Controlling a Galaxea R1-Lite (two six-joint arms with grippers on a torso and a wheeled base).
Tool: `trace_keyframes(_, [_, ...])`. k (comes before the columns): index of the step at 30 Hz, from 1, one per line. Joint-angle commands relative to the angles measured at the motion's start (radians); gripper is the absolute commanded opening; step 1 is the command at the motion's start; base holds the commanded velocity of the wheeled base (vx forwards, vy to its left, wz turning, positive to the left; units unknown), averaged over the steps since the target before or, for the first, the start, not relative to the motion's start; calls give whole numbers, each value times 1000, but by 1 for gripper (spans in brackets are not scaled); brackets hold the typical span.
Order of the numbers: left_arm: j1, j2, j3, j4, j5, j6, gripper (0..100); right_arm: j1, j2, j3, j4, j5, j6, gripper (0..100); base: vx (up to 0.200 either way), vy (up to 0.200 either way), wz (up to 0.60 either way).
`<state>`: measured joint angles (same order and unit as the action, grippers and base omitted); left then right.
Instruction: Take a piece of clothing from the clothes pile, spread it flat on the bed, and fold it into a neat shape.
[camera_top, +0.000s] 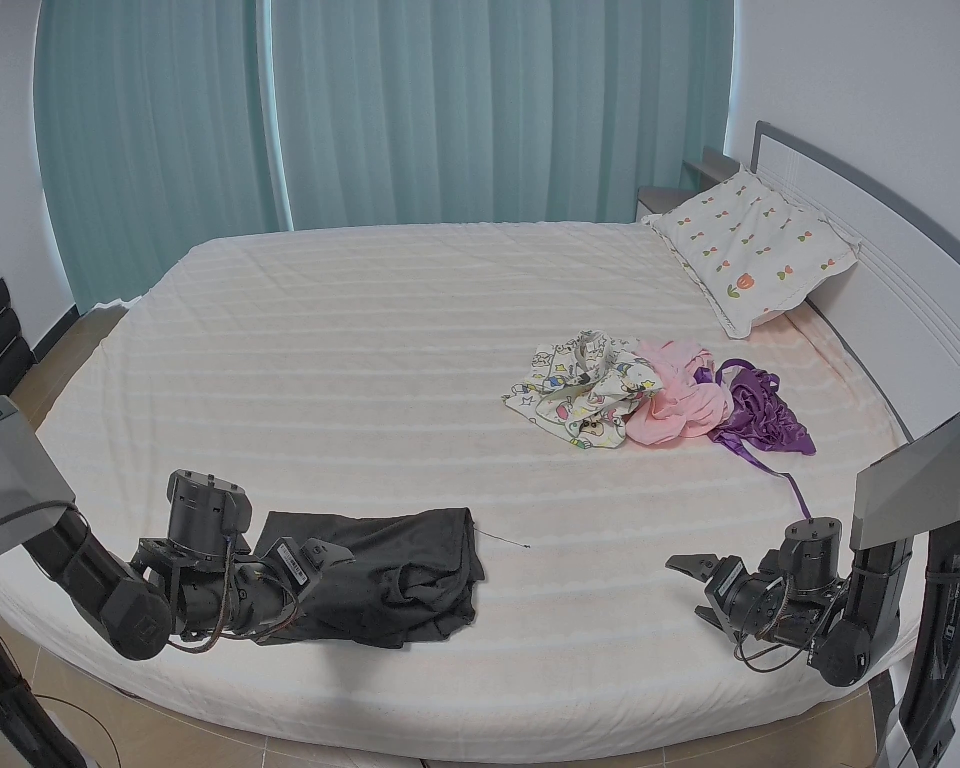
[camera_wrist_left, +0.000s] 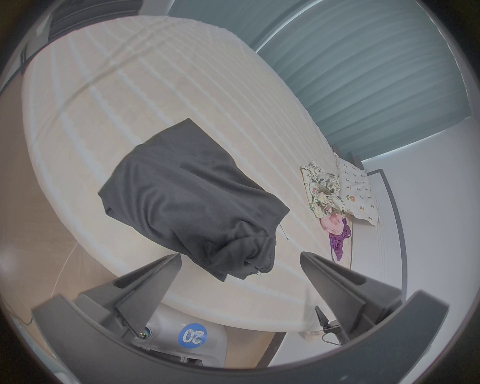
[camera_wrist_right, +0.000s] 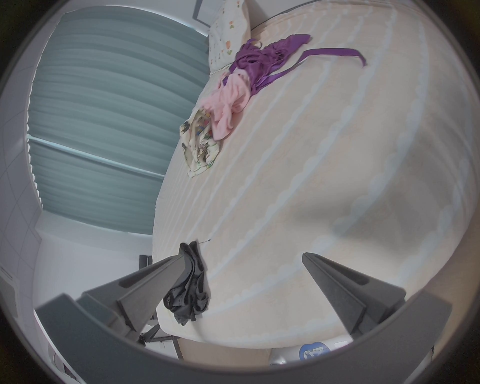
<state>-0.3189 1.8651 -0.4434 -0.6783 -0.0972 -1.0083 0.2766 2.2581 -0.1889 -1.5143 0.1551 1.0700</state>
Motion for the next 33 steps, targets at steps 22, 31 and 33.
trace_keyframes(22, [169, 97, 35, -87, -157, 10, 100, 248, -41, -445, 454, -65, -159, 100, 0, 200, 0])
trace_keyframes(31, [175, 128, 26, -89, -156, 11, 100, 220, 12, -405, 451, -48, -496, 100, 0, 67, 0])
trace_keyframes(33, [176, 132, 25, -89, -156, 11, 100, 219, 28, -400, 445, -32, -536, 100, 0, 0, 0])
